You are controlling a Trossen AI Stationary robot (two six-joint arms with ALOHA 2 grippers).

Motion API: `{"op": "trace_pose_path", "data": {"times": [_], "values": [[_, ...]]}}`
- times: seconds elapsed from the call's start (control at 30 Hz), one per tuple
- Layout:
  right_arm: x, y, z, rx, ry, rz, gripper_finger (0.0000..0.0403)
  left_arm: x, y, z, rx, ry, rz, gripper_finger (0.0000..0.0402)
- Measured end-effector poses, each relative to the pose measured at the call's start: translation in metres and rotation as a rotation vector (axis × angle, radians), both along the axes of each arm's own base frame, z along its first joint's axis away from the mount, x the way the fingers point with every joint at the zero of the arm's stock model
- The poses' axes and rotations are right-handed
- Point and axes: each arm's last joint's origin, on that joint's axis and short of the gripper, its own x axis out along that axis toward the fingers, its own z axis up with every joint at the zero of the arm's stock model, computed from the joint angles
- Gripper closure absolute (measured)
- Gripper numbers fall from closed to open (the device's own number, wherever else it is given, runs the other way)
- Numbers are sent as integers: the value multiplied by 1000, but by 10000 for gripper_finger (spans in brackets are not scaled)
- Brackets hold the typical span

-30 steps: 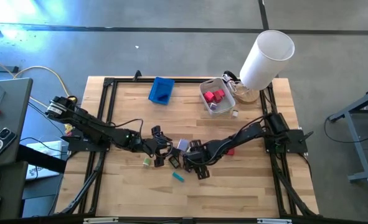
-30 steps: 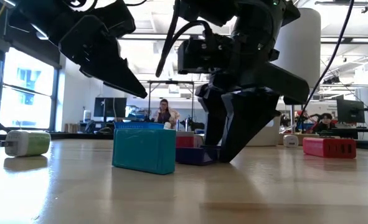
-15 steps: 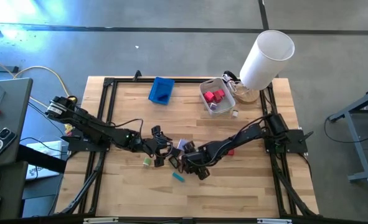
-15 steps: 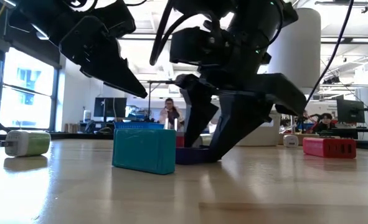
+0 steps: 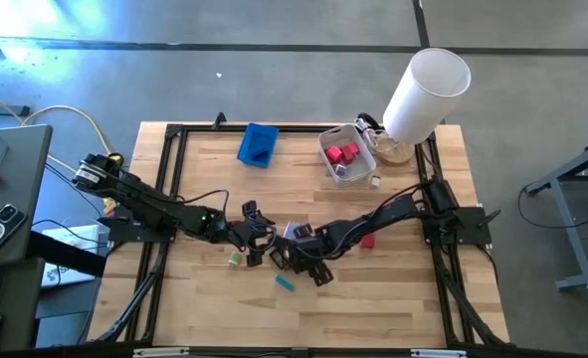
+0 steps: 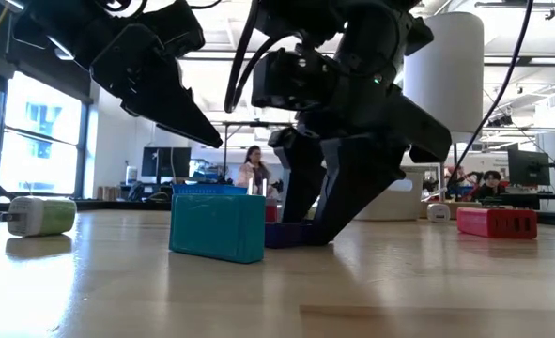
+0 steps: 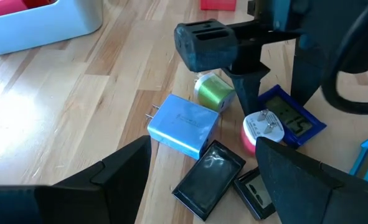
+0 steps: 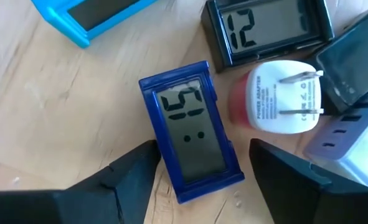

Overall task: Pick & Place Office items
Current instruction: Put the dark blue digital timer into the blue bin

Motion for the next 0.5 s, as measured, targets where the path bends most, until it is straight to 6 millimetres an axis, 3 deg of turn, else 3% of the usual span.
{"op": "trace_pose_path", "data": {"times": [0.2,0.43,0.5], "values": [[0,-3,-1,20,18,-15,178,0,0,0,-5,-1,3,122],[0,-2,-1,66,27,-12,263,0,0,0,-6,-2,3,122],[0,-2,-1,66,28,-14,264,0,0,0,-6,-2,3,122]]}}
